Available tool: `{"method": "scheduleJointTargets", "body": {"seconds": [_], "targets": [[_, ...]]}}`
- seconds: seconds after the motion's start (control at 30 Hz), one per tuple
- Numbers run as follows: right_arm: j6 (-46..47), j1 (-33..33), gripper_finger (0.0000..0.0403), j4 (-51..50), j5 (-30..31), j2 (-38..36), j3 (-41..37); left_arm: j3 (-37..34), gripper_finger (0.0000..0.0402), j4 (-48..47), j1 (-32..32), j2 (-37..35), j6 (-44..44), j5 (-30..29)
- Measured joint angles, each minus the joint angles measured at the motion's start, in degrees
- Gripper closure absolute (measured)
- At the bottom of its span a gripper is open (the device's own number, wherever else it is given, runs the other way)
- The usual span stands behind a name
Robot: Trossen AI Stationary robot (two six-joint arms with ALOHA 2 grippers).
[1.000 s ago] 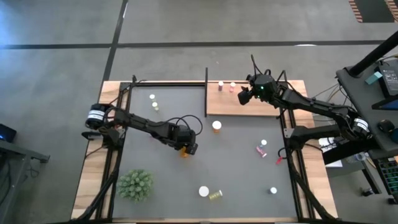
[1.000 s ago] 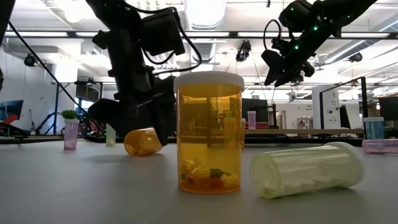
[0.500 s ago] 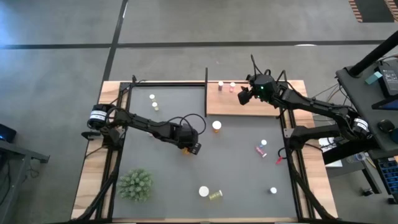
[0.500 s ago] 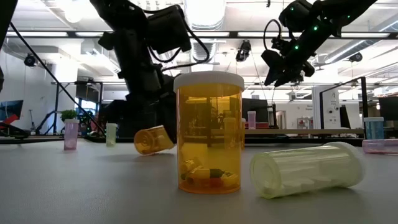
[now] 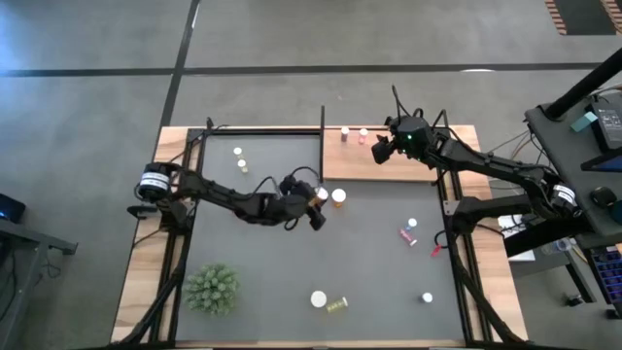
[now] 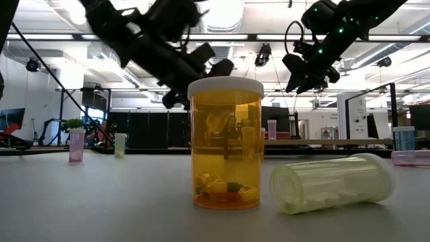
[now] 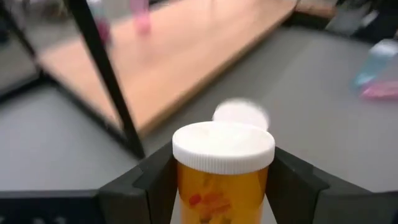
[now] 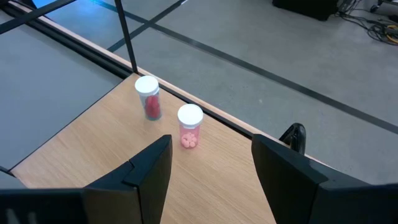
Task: Pick and place medicine bottles onto shelf by color
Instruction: Move the top orange pill bottle to the center of the table
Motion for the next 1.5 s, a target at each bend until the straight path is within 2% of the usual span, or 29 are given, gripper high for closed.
{"method": "scheduleJointTargets", "body": {"seconds": [0.1, 0.2, 0.47, 0.63, 0.97, 1.2, 1.5], "targets": [[-0.06, 0.02, 0.019, 0.0, 0.0, 0.0, 0.0, -5.74, 0.0216, 13.43, 0.0, 0.04, 6.66, 0.0], [-0.03, 0.02, 0.019, 0.0, -0.02, 0.0, 0.0, -10.07, 0.0216, 21.03, 0.0, 0.04, 9.86, 0.0], [-0.03, 0.01, 0.019, 0.0, -0.01, 0.0, 0.0, -14.44, 0.0215, 25.06, 0.02, 0.04, 9.65, 0.02], [-0.03, 0.02, 0.019, 0.0, -0.02, 0.0, 0.0, -14.59, 0.0215, 26.71, 0.02, 2.03, 9.49, -0.06], [-0.05, 0.0, 0.019, 0.0, -0.02, 0.0, 0.0, -14.4, 0.0215, 49.97, 0.02, 14.91, 13.02, -0.27], [-0.02, 0.02, 0.019, 0.0, -0.02, 0.0, 0.0, -14.28, 0.0215, 58.97, 0.04, 21.3, 13.6, -0.33], [0.0, 0.01, 0.019, 0.0, -0.02, 0.0, 0.0, -13.98, 0.0215, 59.9, 0.04, 22.95, 13.58, -0.64]]}}
